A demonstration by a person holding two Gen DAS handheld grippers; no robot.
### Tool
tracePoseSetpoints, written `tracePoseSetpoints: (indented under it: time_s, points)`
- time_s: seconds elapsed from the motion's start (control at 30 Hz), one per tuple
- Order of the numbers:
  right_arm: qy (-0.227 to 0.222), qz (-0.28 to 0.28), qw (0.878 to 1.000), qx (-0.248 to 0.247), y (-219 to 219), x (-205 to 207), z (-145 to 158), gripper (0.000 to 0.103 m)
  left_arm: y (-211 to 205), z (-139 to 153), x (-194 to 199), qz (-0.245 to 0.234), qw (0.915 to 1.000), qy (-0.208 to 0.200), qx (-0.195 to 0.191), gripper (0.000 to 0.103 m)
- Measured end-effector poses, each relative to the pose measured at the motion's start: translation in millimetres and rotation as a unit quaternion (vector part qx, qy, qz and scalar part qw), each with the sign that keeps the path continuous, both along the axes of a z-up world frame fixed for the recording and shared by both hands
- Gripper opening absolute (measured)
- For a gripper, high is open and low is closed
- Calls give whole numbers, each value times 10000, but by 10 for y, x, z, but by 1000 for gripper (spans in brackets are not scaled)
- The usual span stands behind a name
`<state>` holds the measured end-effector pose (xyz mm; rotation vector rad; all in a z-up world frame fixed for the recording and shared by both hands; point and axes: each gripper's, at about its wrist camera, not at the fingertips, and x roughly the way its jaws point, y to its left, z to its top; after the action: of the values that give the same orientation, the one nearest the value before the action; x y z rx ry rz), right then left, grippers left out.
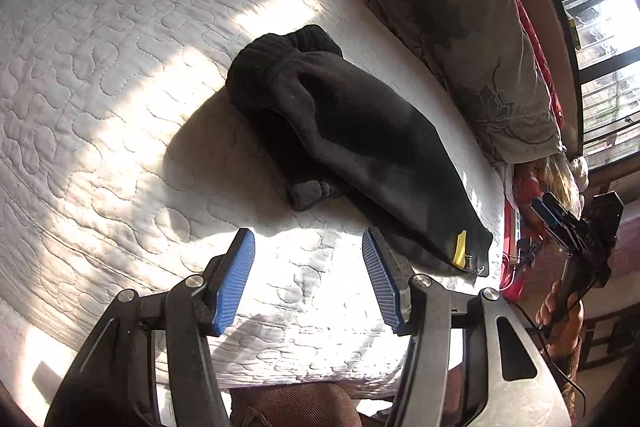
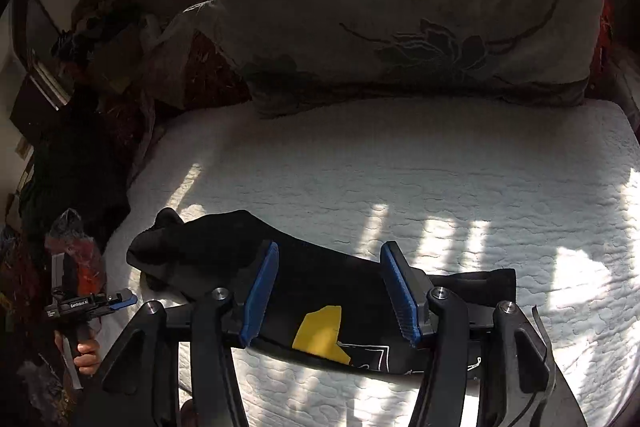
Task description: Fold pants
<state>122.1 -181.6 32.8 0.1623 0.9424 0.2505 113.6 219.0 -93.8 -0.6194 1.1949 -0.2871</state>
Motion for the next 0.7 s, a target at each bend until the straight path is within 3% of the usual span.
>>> tracePoseSetpoints:
  time_s: [0.13,0.23,0.37,0.47,0.6,0.63,0.67,0.7]
  points:
    - [344,1309,9907,164,1165,407,45,59,-210,-124,96,-64,9991,-86,416,54]
    - [612,2067,9765,30,2040,667,-53,63,-173,-134,93,60,9993,-274,248,54]
    - [918,2830,9521,-710,3004,749,-454,65,0,-182,64,309,9983,-376,-336,54]
    - [1089,3235,9280,-1494,3460,655,-813,65,57,-242,17,271,9972,-427,-547,54]
    - [1028,3788,8832,-2565,3839,497,-1139,65,81,-260,-22,221,9966,-519,-605,54]
    - [813,3863,8709,-2926,3885,432,-1191,63,84,-259,-19,222,9965,-523,-619,54]
    - [649,3966,8587,-3180,3896,368,-1225,54,97,-258,-15,228,9962,-523,-651,54]
    - [536,4044,8520,-3283,3886,318,-1237,25,93,-253,-1,226,9960,-526,-679,54]
